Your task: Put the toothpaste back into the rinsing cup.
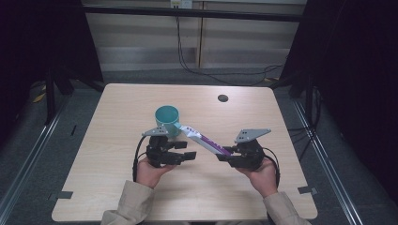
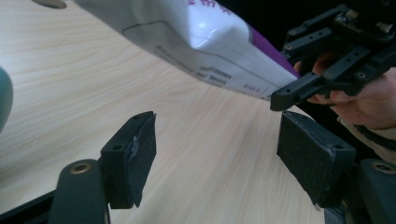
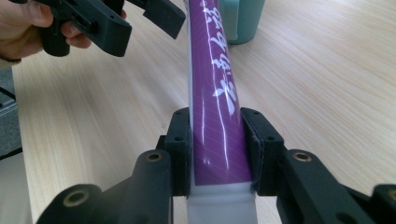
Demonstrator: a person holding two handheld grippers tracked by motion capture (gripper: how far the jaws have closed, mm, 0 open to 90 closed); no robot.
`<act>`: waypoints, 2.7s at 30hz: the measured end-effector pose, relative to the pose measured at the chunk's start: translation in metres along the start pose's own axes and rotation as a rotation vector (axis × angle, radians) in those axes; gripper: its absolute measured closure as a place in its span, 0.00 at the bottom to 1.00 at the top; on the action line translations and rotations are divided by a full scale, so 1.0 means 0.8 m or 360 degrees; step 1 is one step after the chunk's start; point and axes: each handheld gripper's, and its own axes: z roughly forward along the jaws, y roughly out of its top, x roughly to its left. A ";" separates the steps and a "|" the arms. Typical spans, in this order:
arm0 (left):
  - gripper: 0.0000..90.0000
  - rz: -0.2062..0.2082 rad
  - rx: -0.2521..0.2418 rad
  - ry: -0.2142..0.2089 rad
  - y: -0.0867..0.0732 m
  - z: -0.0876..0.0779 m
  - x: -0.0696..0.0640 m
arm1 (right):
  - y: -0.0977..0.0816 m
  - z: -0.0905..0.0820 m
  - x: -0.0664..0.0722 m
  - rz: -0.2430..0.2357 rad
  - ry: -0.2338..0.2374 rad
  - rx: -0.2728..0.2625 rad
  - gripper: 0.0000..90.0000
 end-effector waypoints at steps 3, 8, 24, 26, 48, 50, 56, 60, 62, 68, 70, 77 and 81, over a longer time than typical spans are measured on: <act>0.32 -0.0004 -0.0032 -0.0016 0.003 0.003 -0.003 | 0.002 0.000 0.002 0.0010 0.0024 -0.0032 0.74; 0.36 -0.0041 -0.0153 -0.0074 0.007 0.004 -0.006 | 0.005 0.003 0.004 0.0036 0.0066 -0.0087 0.74; 0.45 -0.0158 -0.0289 -0.0141 0.008 0.004 -0.003 | 0.006 0.015 0.013 0.0059 0.0094 -0.0134 0.74; 0.46 -0.0166 -0.0290 -0.0137 0.008 0.002 -0.002 | 0.006 0.016 0.014 0.0056 0.0098 -0.0128 0.74; 0.50 -0.0229 -0.0337 -0.0129 0.016 0.001 -0.003 | 0.013 0.037 0.037 0.0054 0.0130 -0.0095 0.74; 0.51 -0.0228 -0.0341 -0.0120 0.016 0.000 -0.003 | 0.014 0.038 0.040 0.0036 0.0124 -0.0087 0.74; 0.51 -0.0247 -0.0366 -0.0120 0.016 -0.001 -0.002 | 0.014 0.038 0.044 0.0035 0.0064 -0.0115 0.75; 0.50 -0.0257 -0.0367 -0.0112 0.017 -0.001 -0.003 | 0.014 0.036 0.046 0.0030 0.0001 -0.0137 0.75; 0.49 -0.0252 -0.0365 -0.0108 0.017 -0.002 -0.004 | 0.014 0.035 0.044 0.0037 0.0000 -0.0143 0.75; 0.49 -0.0239 -0.0356 -0.0104 0.019 -0.001 -0.004 | 0.013 0.028 0.036 0.0034 -0.0017 -0.0144 0.75; 0.53 -0.0235 -0.0360 -0.0105 0.020 -0.002 -0.004 | 0.013 0.026 0.034 0.0054 -0.0012 -0.0158 0.75; 0.58 -0.0287 -0.0422 -0.0148 0.017 -0.005 -0.001 | 0.011 0.033 0.036 0.0083 0.0043 -0.0156 0.75; 0.66 -0.0290 -0.0446 -0.0164 0.019 -0.008 -0.001 | 0.012 0.038 0.037 0.0123 0.0079 -0.0165 0.75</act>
